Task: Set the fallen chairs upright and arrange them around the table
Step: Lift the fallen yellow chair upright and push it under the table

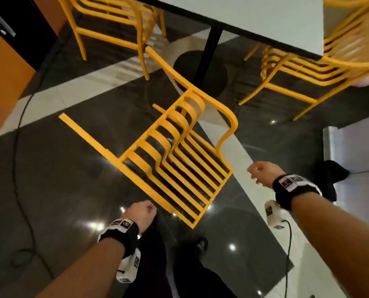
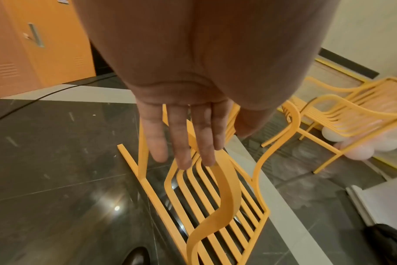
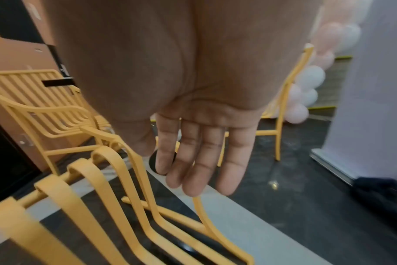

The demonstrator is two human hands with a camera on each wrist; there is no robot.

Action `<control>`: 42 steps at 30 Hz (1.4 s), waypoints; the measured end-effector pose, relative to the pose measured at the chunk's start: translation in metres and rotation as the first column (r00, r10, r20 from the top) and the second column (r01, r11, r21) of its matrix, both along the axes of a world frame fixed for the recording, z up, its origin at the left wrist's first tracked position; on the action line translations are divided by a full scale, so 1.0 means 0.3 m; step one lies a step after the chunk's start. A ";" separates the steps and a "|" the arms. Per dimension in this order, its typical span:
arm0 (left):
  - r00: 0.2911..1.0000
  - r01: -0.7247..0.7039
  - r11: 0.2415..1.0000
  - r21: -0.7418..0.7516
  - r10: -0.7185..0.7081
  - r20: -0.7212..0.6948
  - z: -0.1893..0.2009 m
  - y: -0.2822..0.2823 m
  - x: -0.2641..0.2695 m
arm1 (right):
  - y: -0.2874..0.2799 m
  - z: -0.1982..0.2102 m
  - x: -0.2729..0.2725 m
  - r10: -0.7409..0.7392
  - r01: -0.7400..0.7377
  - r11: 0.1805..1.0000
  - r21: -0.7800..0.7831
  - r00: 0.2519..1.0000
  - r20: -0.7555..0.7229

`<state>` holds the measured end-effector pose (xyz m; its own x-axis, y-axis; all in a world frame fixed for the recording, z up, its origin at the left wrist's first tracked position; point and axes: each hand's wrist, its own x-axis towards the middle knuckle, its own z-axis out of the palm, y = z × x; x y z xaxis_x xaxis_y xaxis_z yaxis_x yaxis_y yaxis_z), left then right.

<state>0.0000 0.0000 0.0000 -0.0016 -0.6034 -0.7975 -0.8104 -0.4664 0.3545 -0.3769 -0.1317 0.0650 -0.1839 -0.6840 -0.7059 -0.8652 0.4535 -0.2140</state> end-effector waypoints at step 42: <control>0.787 -0.601 0.766 -0.229 0.617 -0.003 -0.183 -0.161 0.178 | -0.450 -0.387 0.019 -0.148 0.145 0.963 -0.227 0.989 0.004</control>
